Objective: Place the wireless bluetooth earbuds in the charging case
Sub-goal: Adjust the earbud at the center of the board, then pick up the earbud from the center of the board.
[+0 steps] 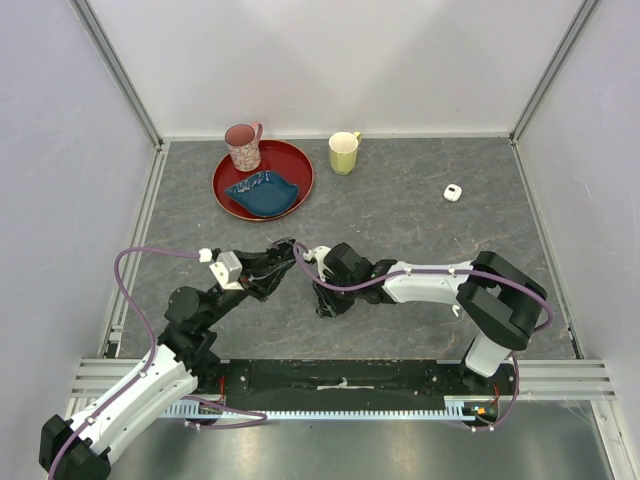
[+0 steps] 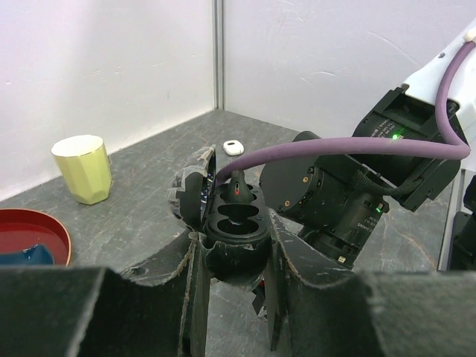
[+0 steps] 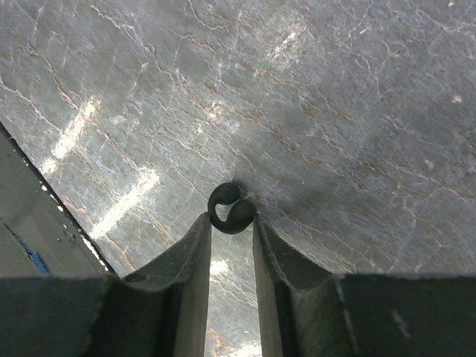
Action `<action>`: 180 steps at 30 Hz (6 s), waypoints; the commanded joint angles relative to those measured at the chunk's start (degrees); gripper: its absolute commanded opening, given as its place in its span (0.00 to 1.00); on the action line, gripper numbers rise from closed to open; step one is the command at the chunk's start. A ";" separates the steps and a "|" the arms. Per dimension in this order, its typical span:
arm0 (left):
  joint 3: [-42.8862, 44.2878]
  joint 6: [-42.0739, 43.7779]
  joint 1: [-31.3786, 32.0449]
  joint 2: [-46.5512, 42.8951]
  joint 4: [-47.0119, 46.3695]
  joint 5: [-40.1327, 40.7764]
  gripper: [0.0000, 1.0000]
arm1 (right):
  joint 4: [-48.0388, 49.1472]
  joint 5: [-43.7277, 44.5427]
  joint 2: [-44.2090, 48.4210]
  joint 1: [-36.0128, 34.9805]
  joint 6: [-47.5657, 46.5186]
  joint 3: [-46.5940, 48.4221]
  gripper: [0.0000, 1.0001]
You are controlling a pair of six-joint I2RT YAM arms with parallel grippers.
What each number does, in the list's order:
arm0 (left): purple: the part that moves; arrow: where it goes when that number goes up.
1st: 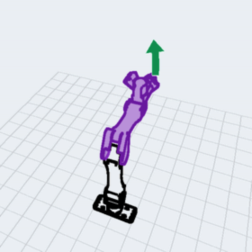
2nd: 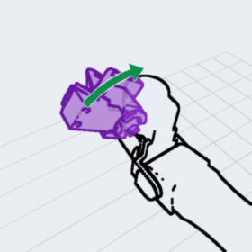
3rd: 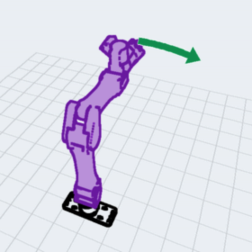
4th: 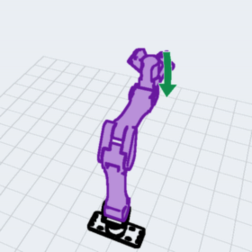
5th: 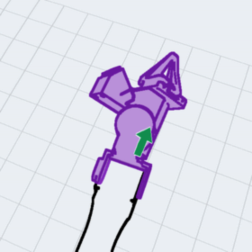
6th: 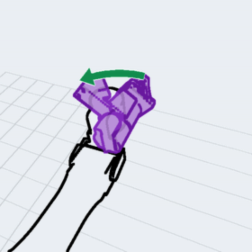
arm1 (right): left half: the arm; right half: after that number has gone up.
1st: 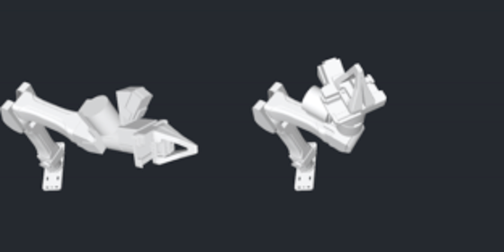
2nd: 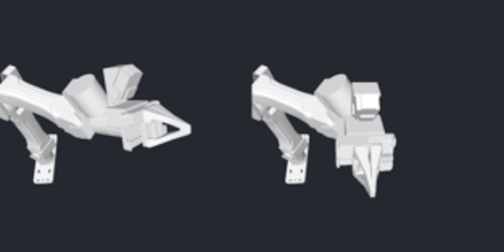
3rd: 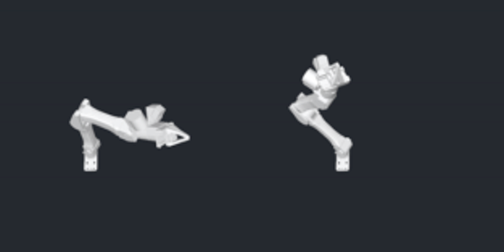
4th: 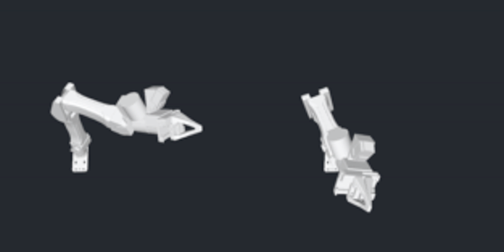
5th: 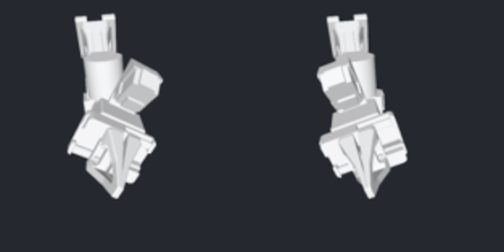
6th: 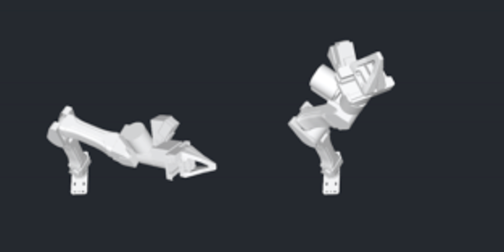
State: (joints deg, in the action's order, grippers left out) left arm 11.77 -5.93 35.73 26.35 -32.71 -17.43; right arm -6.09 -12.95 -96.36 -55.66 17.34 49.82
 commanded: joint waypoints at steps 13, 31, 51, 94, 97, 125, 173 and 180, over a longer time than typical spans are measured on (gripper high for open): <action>-1.14 -1.01 0.05 -2.18 -1.31 0.91 0.03 | 3.36 4.34 -4.19 1.69 6.03 3.44 0.29; -2.19 -0.39 0.05 -4.38 -1.22 3.46 0.03 | 13.11 -9.37 -2.61 9.78 12.36 -1.83 0.41; -2.54 -0.22 0.13 -8.77 0.19 6.97 0.02 | 13.83 -12.55 -7.79 9.25 11.75 3.18 0.48; -3.51 -1.27 0.05 -9.56 0.54 9.61 0.02 | 10.66 20.16 14.53 7.76 46.64 -19.59 0.15; -3.42 -1.18 0.05 -9.82 0.80 9.87 0.02 | 10.83 20.24 14.62 7.85 45.33 -19.33 0.20; -3.33 -1.10 0.05 -10.09 1.24 10.22 0.02 | 1.17 -0.06 6.18 15.58 4.28 -4.82 0.45; -3.51 -1.71 0.05 -6.75 -0.69 9.87 0.03 | 4.59 -4.19 2.93 15.23 4.63 -7.28 0.36; -3.60 -1.80 0.05 -6.75 -0.86 9.87 0.03 | 4.77 -4.01 3.10 15.32 4.54 -7.81 0.36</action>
State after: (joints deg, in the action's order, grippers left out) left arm 8.23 -6.39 35.75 19.49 -30.37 -7.81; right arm -0.91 -17.19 -92.92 -40.27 22.72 43.16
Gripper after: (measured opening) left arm 0.358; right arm 0.360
